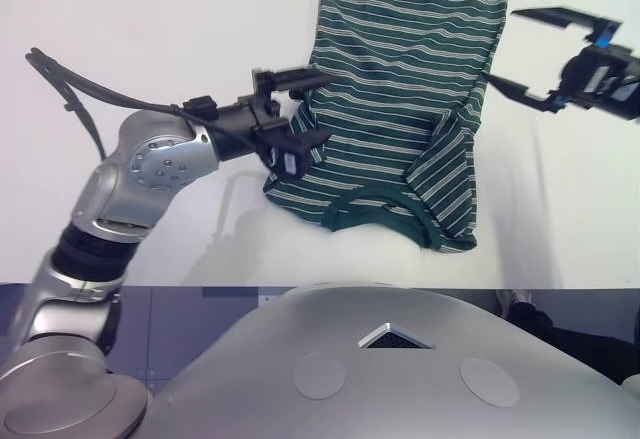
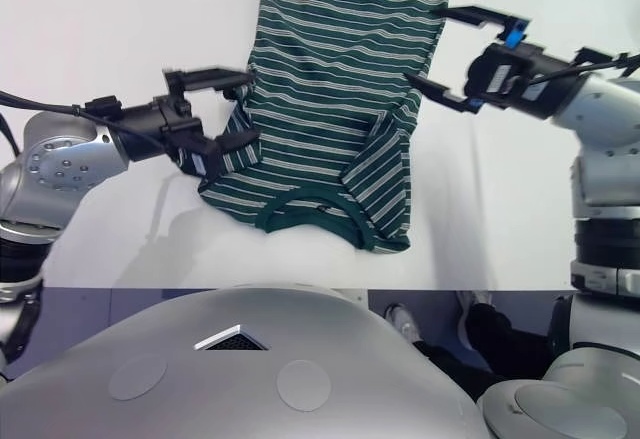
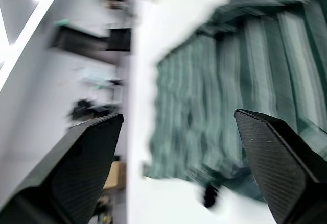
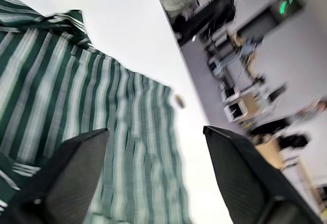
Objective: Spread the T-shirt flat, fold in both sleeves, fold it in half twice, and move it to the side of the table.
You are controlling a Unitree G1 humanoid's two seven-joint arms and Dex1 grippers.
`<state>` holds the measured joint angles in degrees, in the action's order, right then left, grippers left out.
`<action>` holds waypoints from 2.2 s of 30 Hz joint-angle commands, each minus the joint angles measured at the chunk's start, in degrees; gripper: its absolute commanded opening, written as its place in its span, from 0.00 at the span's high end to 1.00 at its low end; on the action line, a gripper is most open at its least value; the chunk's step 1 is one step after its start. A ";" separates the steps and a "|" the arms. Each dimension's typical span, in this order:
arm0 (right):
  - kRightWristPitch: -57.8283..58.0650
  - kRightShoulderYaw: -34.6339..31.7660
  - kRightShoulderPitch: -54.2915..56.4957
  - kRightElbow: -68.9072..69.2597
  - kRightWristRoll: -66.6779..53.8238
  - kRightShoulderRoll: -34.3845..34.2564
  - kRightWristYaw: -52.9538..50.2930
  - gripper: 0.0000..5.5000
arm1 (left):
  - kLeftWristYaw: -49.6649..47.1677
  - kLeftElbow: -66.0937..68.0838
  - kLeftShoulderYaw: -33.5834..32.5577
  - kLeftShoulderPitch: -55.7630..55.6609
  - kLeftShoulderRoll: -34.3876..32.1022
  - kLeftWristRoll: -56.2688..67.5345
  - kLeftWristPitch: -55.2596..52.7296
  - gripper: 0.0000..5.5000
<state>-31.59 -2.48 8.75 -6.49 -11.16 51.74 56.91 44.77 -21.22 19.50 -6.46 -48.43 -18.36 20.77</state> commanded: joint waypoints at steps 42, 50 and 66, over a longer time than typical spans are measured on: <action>-21.46 0.48 -43.00 6.13 24.22 7.94 -11.54 0.64 | -5.85 7.56 4.38 16.24 -3.81 -18.15 11.02 0.65; -8.99 -1.21 -43.98 18.04 16.55 12.87 -8.05 0.94 | -5.52 7.82 5.80 16.31 -3.03 -18.31 9.27 0.93; 23.51 5.81 -22.38 28.65 -6.86 26.73 27.44 1.00 | 26.18 -2.12 8.51 7.08 -11.29 19.99 -1.58 1.00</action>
<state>-10.22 1.86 -17.71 22.86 -15.91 76.59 79.86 67.39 -21.79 27.37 2.87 -58.93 -2.11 21.53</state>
